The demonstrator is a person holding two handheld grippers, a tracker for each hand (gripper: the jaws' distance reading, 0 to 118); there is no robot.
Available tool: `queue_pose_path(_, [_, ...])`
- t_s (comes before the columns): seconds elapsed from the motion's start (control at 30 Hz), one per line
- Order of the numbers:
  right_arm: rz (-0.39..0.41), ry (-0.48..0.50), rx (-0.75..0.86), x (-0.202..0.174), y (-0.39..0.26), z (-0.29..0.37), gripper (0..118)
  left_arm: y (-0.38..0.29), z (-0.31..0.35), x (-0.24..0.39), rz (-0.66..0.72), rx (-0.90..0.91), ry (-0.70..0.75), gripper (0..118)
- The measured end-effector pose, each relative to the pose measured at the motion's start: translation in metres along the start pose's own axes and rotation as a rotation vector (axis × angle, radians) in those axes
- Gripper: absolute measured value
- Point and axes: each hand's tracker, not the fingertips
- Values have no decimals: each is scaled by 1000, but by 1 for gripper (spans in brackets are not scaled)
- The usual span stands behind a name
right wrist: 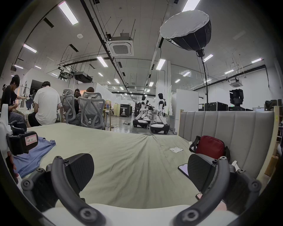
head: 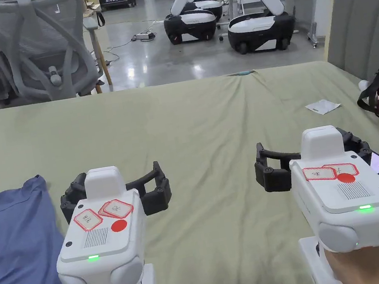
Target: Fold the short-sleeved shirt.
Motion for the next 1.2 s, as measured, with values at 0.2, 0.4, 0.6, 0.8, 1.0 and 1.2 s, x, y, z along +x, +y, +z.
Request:
queue_pose_path(0.2, [-9, -6, -12, -1, -2, 0, 118, 0, -1, 1, -13, -7, -3, 118])
queue_pose_path(0.4, [-22, -47, -36, 0, -2, -2, 118, 1, -1, 2, -6, -4, -6, 118])
queue_pose_path(0.6, [-13, -19, -25, 2, -9, -1, 118, 0, -1, 5, -24, -8, -45, 118])
queue_pose_path(0.8, [15, -16, -26, -1, -9, -1, 118, -2, -1, 8, -25, -2, -41, 118])
queue_pose_path(1.0, [3, -8, -15, 0, -9, -1, 118, -2, -2, 9, -43, -3, -42, 118])
queue_pose_path(1.2, [14, -9, -25, -1, -9, -1, 118, -1, -3, 9, -7, -4, -48, 118])
